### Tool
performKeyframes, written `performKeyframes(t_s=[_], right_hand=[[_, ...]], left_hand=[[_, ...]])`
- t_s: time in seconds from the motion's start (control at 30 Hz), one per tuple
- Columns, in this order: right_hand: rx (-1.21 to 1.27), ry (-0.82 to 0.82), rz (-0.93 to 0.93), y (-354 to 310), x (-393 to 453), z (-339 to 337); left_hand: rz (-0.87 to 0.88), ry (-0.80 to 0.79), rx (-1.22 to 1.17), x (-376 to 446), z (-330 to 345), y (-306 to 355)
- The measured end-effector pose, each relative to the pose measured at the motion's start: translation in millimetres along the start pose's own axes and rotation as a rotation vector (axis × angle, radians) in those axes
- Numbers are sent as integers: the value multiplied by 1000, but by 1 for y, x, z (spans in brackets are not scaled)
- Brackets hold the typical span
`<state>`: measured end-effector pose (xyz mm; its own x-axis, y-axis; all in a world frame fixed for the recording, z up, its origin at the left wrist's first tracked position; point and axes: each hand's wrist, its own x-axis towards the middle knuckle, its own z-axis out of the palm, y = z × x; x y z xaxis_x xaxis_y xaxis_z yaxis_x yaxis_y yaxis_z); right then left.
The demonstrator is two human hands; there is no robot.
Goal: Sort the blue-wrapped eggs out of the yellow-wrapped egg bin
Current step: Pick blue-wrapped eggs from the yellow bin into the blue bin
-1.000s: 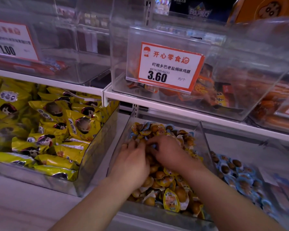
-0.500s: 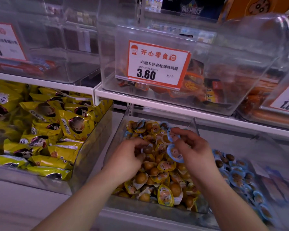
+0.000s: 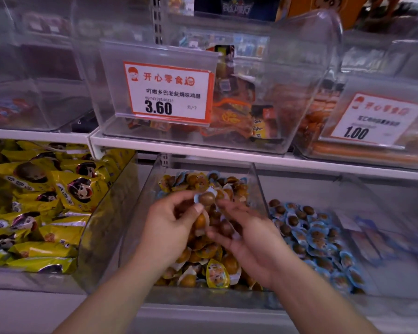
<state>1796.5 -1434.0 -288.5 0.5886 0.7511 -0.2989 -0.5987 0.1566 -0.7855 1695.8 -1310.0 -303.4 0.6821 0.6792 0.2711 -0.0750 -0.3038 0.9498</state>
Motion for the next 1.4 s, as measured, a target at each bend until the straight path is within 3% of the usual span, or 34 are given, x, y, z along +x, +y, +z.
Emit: performKeyframes(t_s=[0.07, 0.2, 0.27, 0.4, 0.53, 0.63, 0.7, 0.77, 0.9, 0.97, 1.03, 1.1, 1.23, 1.4], right_hand=[[12, -52, 53, 0, 2, 0], [-336, -55, -31, 3, 5, 1], [-351, -11, -110, 1, 5, 3], [-299, 2, -240, -17, 4, 1], [-618, 101, -476, -38, 3, -18], [-908, 290, -728, -50, 2, -42], [-948, 389, -789, -57, 3, -64], [-951, 449, -733, -63, 7, -87], [-1052, 432, -343, -65, 10, -127], [-1032, 520, -329, -67, 8, -140], [-959, 599, -434, -71, 4, -145], [-884, 601, -510, -72, -1, -144], [-932, 540, -615, -66, -1, -130], [-1130, 326, -796, -48, 2, -75]], left_hand=[[218, -45, 273, -5, 1, 4], [428, -151, 392, -9, 0, 0], [377, -119, 339, -8, -3, -1], [45, -95, 125, 2, -20, -9], [-97, -180, 152, 2, -35, -16], [-62, -261, 350, -6, -35, -20], [-10, -287, 473, -9, -33, -25], [35, -251, 527, -10, -30, -30], [16, -140, 583, -4, -25, -38], [-19, -121, 602, 0, -23, -39], [7, -95, 726, 3, -20, -40], [29, -92, 839, 4, -17, -40], [-40, -77, 840, 5, -16, -37], [152, 78, 674, -2, -20, -30]])
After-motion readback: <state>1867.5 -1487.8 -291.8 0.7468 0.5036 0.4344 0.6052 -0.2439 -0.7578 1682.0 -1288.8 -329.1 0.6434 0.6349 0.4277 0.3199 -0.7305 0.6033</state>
